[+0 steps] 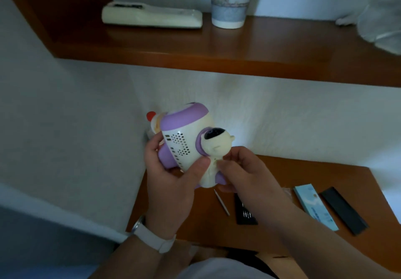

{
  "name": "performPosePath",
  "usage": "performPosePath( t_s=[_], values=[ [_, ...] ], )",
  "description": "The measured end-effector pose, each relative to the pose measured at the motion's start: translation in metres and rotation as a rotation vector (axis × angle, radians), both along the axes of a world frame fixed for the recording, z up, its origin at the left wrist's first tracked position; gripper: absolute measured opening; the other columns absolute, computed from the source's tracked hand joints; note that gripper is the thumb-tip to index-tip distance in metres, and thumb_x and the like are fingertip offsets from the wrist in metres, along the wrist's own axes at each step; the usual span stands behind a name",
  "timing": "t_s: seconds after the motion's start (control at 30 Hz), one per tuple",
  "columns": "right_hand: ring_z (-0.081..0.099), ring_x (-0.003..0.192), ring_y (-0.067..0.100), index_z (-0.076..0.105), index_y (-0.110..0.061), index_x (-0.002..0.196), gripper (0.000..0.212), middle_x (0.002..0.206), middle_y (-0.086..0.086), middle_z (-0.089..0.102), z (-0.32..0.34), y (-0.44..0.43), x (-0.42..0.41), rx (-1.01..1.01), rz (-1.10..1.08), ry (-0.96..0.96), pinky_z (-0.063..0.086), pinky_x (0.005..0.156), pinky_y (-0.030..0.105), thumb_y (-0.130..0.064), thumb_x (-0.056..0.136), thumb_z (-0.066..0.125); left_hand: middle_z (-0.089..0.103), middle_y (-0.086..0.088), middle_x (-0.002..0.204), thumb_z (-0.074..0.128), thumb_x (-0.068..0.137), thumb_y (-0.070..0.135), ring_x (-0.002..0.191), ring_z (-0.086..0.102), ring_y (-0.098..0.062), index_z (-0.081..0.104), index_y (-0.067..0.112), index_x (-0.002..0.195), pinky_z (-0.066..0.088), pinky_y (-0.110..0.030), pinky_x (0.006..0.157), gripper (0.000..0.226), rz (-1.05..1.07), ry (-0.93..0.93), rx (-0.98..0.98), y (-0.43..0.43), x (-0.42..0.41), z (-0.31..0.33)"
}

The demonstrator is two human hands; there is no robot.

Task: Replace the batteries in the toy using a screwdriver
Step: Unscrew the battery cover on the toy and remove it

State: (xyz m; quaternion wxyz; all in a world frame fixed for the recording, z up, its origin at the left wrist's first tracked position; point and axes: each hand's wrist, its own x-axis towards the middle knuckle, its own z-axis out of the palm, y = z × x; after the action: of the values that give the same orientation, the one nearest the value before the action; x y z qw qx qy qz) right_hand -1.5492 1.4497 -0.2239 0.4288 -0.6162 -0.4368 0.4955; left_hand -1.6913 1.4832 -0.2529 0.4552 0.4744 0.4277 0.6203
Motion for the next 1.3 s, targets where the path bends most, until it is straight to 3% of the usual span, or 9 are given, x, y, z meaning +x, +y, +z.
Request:
performPosePath(
  t_s=[0.13,0.37,0.57,0.67,0.8,0.93,1.07,1.23,1.3],
  values=[
    [0.069,0.094,0.012,0.063,-0.027,0.106,0.017,0.100,-0.005,0.072,0.005,-0.003,0.008,-0.050,-0.017,0.127,0.058,0.089,0.041,-0.033,0.091,0.059,0.065,0.006,0.119,0.084,0.058,0.037,0.105,0.069,-0.016,0.043,0.025,0.131,0.059,-0.024,0.073,0.084,0.040,0.040,0.022,-0.006,0.010,0.004],
    [0.068,0.105,0.014,0.062,-0.024,0.119,0.042,0.111,-0.001,0.071,0.013,-0.017,0.047,-0.121,0.046,0.338,0.054,0.096,0.044,-0.048,0.084,0.064,0.064,0.025,0.111,0.085,0.057,0.037,0.105,0.067,-0.005,0.046,0.033,0.124,0.056,-0.015,0.073,0.078,0.040,0.112,0.045,-0.022,0.049,0.018],
    [0.065,0.114,0.020,0.063,-0.019,0.123,0.037,0.119,0.006,0.070,0.017,-0.029,0.089,-0.138,0.088,0.575,0.048,0.103,0.049,-0.033,0.088,0.068,0.062,0.031,0.109,0.095,0.058,0.030,0.106,0.065,0.000,0.045,0.034,0.123,0.053,-0.011,0.073,0.082,0.054,0.211,0.059,-0.037,0.087,0.029],
    [0.066,0.112,0.021,0.062,-0.019,0.124,0.044,0.120,0.006,0.070,0.016,-0.038,0.107,-0.129,0.087,0.601,0.050,0.101,0.048,-0.035,0.085,0.073,0.063,0.021,0.113,0.088,0.058,0.039,0.108,0.065,-0.004,0.045,0.027,0.128,0.055,-0.014,0.075,0.083,0.050,0.213,0.058,-0.046,0.104,0.033],
    [0.068,0.108,0.020,0.061,-0.021,0.122,0.035,0.117,0.005,0.070,0.013,-0.050,0.126,-0.139,0.037,0.620,0.054,0.095,0.045,-0.028,0.088,0.068,0.063,0.011,0.114,0.089,0.060,0.026,0.104,0.066,-0.003,0.044,0.022,0.128,0.055,-0.014,0.074,0.081,0.030,0.222,0.053,-0.058,0.125,0.036],
    [0.068,0.108,0.021,0.061,-0.023,0.120,0.048,0.116,0.004,0.070,0.014,-0.064,0.141,-0.133,0.017,0.625,0.056,0.093,0.045,-0.035,0.076,0.073,0.067,0.023,0.107,0.088,0.061,0.023,0.103,0.066,-0.002,0.045,0.024,0.126,0.054,-0.014,0.075,0.079,-0.002,0.203,0.048,-0.069,0.143,0.036],
    [0.068,0.108,0.022,0.061,-0.022,0.120,0.037,0.116,0.005,0.070,0.012,-0.076,0.155,-0.138,-0.001,0.638,0.056,0.092,0.047,-0.029,0.086,0.070,0.065,0.022,0.111,0.091,0.057,0.041,0.107,0.065,-0.005,0.045,0.033,0.126,0.055,-0.016,0.076,0.083,0.005,0.209,0.043,-0.081,0.158,0.036],
    [0.067,0.112,0.024,0.057,-0.025,0.126,0.068,0.120,0.004,0.069,0.012,-0.090,0.170,-0.138,0.064,0.704,0.055,0.092,0.051,-0.043,0.065,0.081,0.060,0.014,0.120,0.085,0.058,0.046,0.115,0.061,-0.008,0.042,0.035,0.129,0.055,-0.018,0.081,0.084,-0.014,0.256,0.066,-0.095,0.171,0.030],
    [0.067,0.112,0.025,0.057,-0.025,0.128,0.071,0.121,0.004,0.068,0.012,-0.095,0.174,-0.139,0.077,0.740,0.054,0.094,0.052,-0.042,0.065,0.086,0.059,0.008,0.124,0.084,0.058,0.048,0.118,0.060,-0.013,0.041,0.031,0.132,0.057,-0.023,0.084,0.086,-0.020,0.272,0.068,-0.100,0.176,0.025]
  ],
)
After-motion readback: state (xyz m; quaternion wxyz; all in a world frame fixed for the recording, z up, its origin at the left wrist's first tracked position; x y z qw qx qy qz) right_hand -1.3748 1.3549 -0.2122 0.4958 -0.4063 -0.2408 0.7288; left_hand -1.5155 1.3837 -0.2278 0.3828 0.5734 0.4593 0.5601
